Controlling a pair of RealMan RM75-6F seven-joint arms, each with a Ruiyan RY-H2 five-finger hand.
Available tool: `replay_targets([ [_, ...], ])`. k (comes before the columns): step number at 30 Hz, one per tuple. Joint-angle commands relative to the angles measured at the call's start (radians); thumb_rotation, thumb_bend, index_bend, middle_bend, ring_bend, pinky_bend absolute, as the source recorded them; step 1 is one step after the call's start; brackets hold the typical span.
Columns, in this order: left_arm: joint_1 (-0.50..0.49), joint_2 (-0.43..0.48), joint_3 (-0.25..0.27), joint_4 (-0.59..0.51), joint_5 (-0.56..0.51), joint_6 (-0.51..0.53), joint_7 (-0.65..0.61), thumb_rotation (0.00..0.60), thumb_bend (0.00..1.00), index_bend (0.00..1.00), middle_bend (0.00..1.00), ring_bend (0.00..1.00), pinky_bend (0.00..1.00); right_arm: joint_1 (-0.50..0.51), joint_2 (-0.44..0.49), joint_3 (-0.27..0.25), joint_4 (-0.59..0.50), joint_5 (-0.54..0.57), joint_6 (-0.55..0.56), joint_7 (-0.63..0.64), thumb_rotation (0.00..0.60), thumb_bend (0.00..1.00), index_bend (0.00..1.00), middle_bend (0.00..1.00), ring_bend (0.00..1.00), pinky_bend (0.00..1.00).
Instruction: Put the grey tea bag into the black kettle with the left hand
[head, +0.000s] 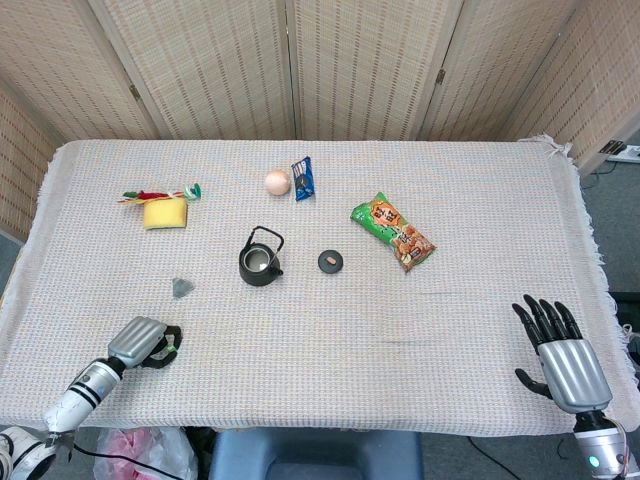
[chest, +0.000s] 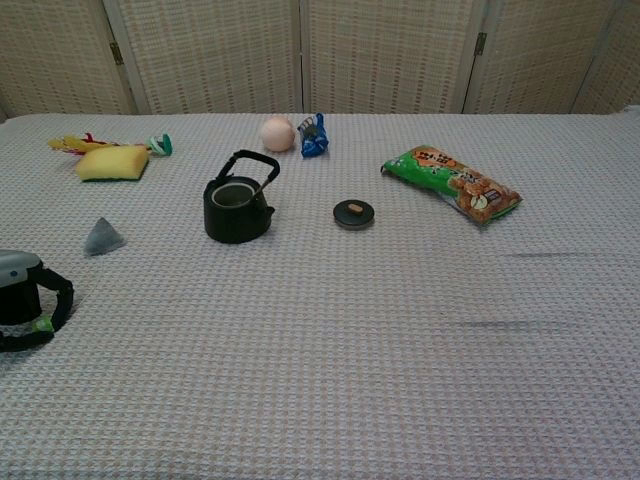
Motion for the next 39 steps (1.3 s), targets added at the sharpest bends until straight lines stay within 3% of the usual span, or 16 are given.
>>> replay_targets([
  [1, -0.002, -0.001, 0.003, 0.005, 0.003, -0.002, -0.010, 0.600, 0.40, 0.57, 1.00, 0.99, 1.00, 0.001, -0.001, 0.000, 0.000, 0.001, -0.003, -0.001, 0.600, 0.12, 0.00, 0.00, 0.00, 0.00],
  [16, -0.006, 0.015, 0.003, 0.007, -0.002, 0.000, -0.015, 0.600, 0.47, 0.60, 1.00, 0.98, 1.00, 0.006, 0.002, -0.002, -0.001, 0.003, -0.009, 0.000, 0.600, 0.12, 0.00, 0.00, 0.00, 0.00],
  [23, -0.003, 0.057, -0.008, -0.034, -0.015, 0.013, 0.042, 0.600, 0.47, 0.60, 1.00, 0.98, 1.00, 0.005, 0.006, -0.005, -0.001, -0.005, -0.004, 0.006, 0.600, 0.12, 0.00, 0.00, 0.00, 0.00],
  [31, 0.002, 0.129, -0.027, -0.130, -0.045, 0.018, 0.161, 0.600, 0.47, 0.60, 1.00, 0.98, 1.00, 0.001, 0.015, -0.010, 0.000, -0.023, 0.009, 0.024, 0.600, 0.12, 0.00, 0.00, 0.00, 0.00],
  [39, 0.001, 0.232, -0.067, -0.309, -0.093, 0.032, 0.351, 0.600, 0.47, 0.60, 1.00, 0.98, 1.00, -0.004, 0.031, -0.022, 0.004, -0.057, 0.030, 0.062, 0.600, 0.12, 0.00, 0.00, 0.00, 0.00],
])
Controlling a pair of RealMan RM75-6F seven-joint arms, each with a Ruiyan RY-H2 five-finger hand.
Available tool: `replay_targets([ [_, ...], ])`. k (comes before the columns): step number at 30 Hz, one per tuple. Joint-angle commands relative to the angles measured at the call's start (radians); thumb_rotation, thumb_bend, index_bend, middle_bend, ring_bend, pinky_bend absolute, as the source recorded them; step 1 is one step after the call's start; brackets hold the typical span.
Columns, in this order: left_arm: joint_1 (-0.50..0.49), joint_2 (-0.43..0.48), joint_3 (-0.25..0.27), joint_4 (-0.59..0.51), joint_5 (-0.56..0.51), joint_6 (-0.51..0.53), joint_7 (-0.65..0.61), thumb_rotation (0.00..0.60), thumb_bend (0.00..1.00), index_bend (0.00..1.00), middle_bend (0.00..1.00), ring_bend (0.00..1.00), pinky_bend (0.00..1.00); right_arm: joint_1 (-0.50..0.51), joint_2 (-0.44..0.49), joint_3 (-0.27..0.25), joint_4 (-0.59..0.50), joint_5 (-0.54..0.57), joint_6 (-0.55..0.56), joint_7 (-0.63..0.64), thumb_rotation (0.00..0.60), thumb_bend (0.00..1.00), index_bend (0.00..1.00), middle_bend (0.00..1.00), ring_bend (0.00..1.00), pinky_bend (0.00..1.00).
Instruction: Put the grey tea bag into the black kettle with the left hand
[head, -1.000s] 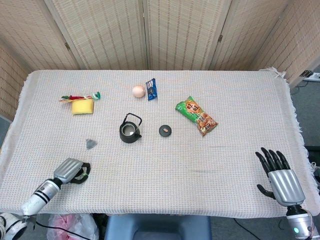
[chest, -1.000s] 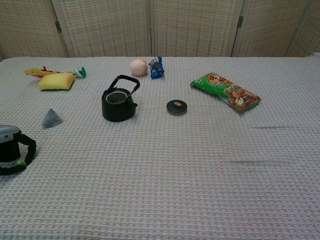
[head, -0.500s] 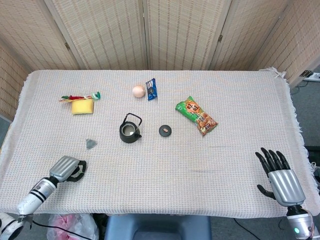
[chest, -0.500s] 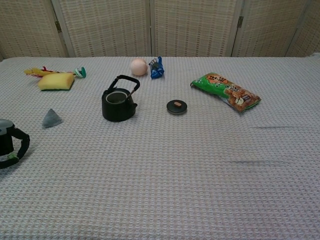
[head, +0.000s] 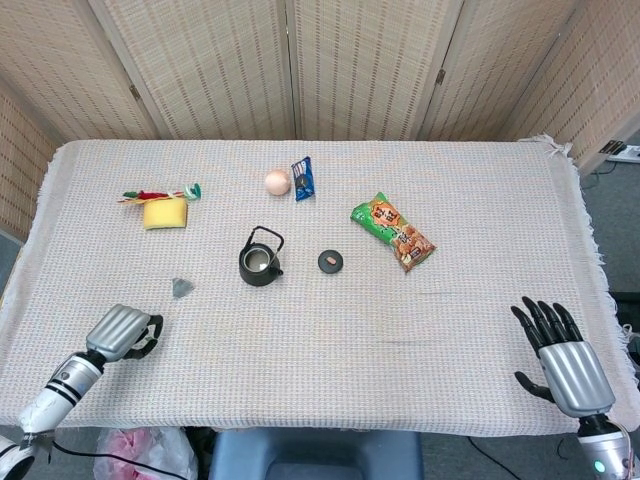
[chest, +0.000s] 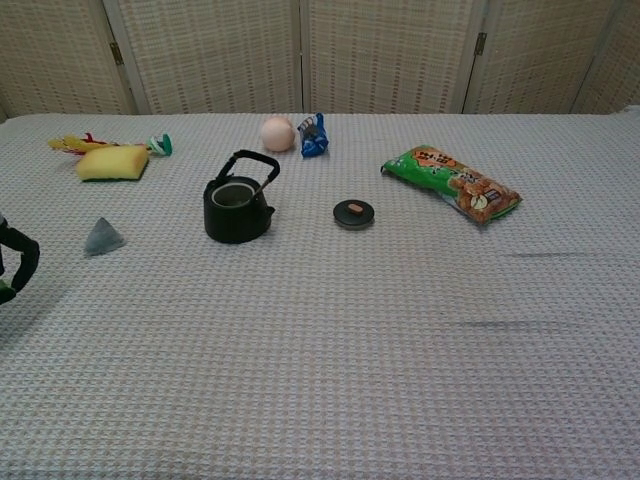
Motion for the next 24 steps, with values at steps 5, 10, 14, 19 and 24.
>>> replay_targets([
  [5, -0.015, 0.103, -0.052, -0.189, -0.075, -0.013, 0.199, 0.600, 0.47, 0.60, 1.00, 0.98, 1.00, -0.003, 0.016, -0.009, 0.005, -0.027, 0.014, 0.041, 0.600, 0.12, 0.00, 0.00, 0.00, 0.00],
  [10, -0.040, 0.148, -0.080, -0.281, -0.122, -0.045, 0.305, 0.600, 0.47, 0.60, 1.00, 0.98, 1.00, 0.000, 0.025, -0.011, 0.007, -0.030, 0.010, 0.064, 0.600, 0.12, 0.00, 0.00, 0.00, 0.00],
  [14, -0.068, 0.183, -0.103, -0.347, -0.167, -0.076, 0.399, 0.600, 0.47, 0.60, 1.00, 0.98, 1.00, 0.004, 0.032, -0.012, 0.010, -0.026, 0.000, 0.081, 0.600, 0.12, 0.00, 0.00, 0.00, 0.00],
  [19, -0.105, 0.222, -0.132, -0.435, -0.233, -0.101, 0.532, 0.600, 0.47, 0.60, 1.00, 0.98, 1.00, 0.010, 0.040, -0.012, 0.010, -0.023, -0.008, 0.104, 0.600, 0.12, 0.00, 0.00, 0.00, 0.00],
  [24, -0.139, 0.248, -0.155, -0.502, -0.305, -0.114, 0.644, 0.600, 0.47, 0.60, 1.00, 0.98, 1.00, 0.011, 0.049, -0.011, 0.012, -0.020, -0.009, 0.128, 0.600, 0.12, 0.00, 0.00, 0.00, 0.00],
])
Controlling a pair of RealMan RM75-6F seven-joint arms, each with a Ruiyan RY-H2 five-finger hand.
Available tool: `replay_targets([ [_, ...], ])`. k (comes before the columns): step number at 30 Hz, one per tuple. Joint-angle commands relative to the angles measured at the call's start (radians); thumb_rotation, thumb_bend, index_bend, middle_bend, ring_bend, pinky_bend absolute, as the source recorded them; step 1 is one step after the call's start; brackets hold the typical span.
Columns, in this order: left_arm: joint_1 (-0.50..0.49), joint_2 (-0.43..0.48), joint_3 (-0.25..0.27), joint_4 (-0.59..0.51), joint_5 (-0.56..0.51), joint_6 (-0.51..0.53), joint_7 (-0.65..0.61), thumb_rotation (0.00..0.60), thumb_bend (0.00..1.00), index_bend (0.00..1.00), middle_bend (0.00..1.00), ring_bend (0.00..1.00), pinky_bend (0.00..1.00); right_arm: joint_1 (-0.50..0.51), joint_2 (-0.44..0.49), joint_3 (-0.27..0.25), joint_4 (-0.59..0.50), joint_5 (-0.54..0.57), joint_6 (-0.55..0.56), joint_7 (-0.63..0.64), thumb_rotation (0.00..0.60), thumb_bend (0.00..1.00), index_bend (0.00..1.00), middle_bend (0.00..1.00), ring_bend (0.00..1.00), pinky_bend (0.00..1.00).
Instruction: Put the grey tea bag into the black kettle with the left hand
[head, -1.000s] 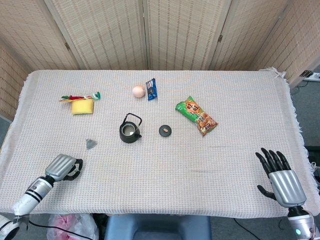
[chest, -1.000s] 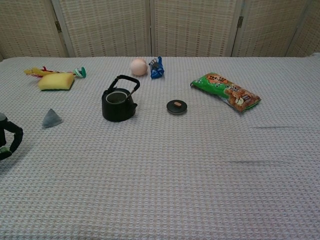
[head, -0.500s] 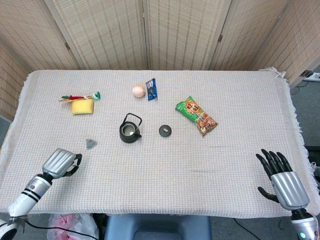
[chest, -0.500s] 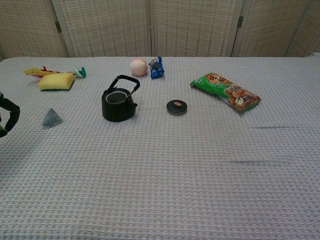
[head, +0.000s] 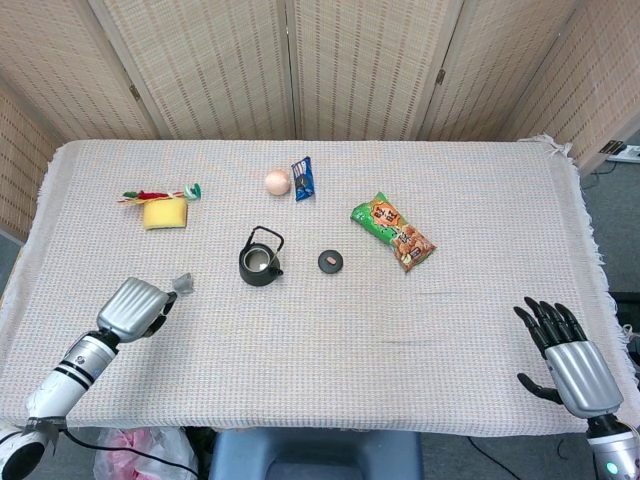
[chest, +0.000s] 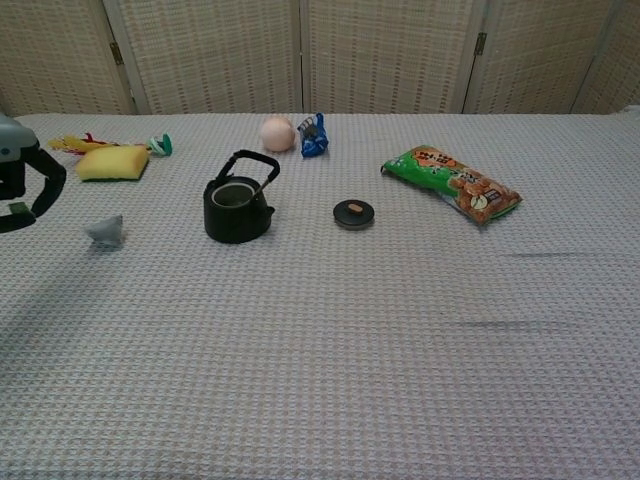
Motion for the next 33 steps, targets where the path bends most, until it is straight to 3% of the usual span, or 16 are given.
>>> replay_targets([
  [1, -0.034, 0.030, -0.024, -0.057, -0.062, -0.014, 0.084, 0.600, 0.47, 0.60, 1.00, 0.98, 1.00, 0.001, 0.005, 0.001, 0.002, 0.001, 0.000, 0.012, 0.600, 0.12, 0.00, 0.00, 0.00, 0.00],
  [24, -0.219, 0.121, -0.090, -0.273, -0.322, 0.006, 0.403, 0.600, 0.47, 0.60, 1.00, 0.98, 1.00, 0.003, 0.026, 0.005, 0.007, 0.010, 0.003, 0.070, 0.600, 0.12, 0.00, 0.00, 0.00, 0.00],
  [33, -0.317, 0.143, -0.118, -0.315, -0.442, 0.013, 0.468, 0.600, 0.47, 0.59, 1.00, 0.98, 1.00, -0.009, 0.036, 0.019, 0.009, 0.017, 0.040, 0.101, 0.600, 0.12, 0.00, 0.00, 0.00, 0.00],
])
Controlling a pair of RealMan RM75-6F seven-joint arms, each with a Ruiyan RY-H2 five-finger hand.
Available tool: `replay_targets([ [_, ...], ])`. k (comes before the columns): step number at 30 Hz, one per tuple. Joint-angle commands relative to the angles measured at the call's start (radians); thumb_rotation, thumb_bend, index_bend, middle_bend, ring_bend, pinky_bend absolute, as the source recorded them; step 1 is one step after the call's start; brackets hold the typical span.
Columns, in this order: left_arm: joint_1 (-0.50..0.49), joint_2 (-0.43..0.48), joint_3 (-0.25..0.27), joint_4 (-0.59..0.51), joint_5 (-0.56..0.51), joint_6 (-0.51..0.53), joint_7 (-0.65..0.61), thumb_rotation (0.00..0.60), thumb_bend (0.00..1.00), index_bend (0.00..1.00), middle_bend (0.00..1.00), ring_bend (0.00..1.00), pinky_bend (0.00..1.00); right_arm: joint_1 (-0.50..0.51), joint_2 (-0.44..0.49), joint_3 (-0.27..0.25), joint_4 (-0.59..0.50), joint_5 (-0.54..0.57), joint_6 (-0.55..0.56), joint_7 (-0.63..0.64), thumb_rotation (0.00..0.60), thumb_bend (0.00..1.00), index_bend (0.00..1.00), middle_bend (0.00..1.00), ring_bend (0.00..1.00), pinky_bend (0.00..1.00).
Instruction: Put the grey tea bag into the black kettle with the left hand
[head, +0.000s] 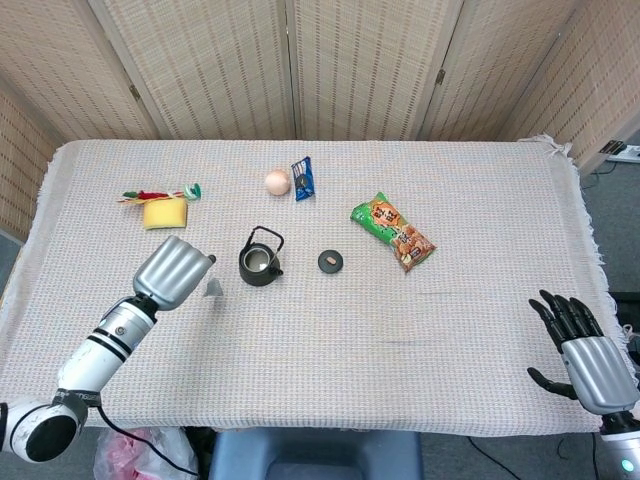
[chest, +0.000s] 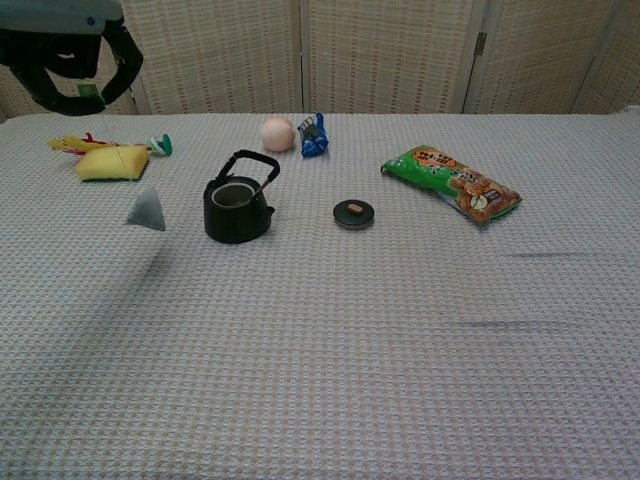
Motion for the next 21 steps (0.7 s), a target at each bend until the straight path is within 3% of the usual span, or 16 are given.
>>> replay_targets([
  [1, -0.033, 0.013, -0.014, -0.018, -0.042, 0.007, 0.013, 0.600, 0.47, 0.59, 1.00, 0.98, 1.00, -0.007, 0.004, 0.004, 0.000, -0.003, 0.018, 0.011, 0.600, 0.12, 0.00, 0.00, 0.00, 0.00],
  [21, -0.194, 0.014, -0.028, 0.006, -0.179, -0.015, 0.017, 0.600, 0.47, 0.59, 1.00, 0.98, 1.00, -0.030, 0.008, 0.013, 0.004, 0.000, 0.059, 0.028, 0.600, 0.12, 0.00, 0.00, 0.00, 0.00],
])
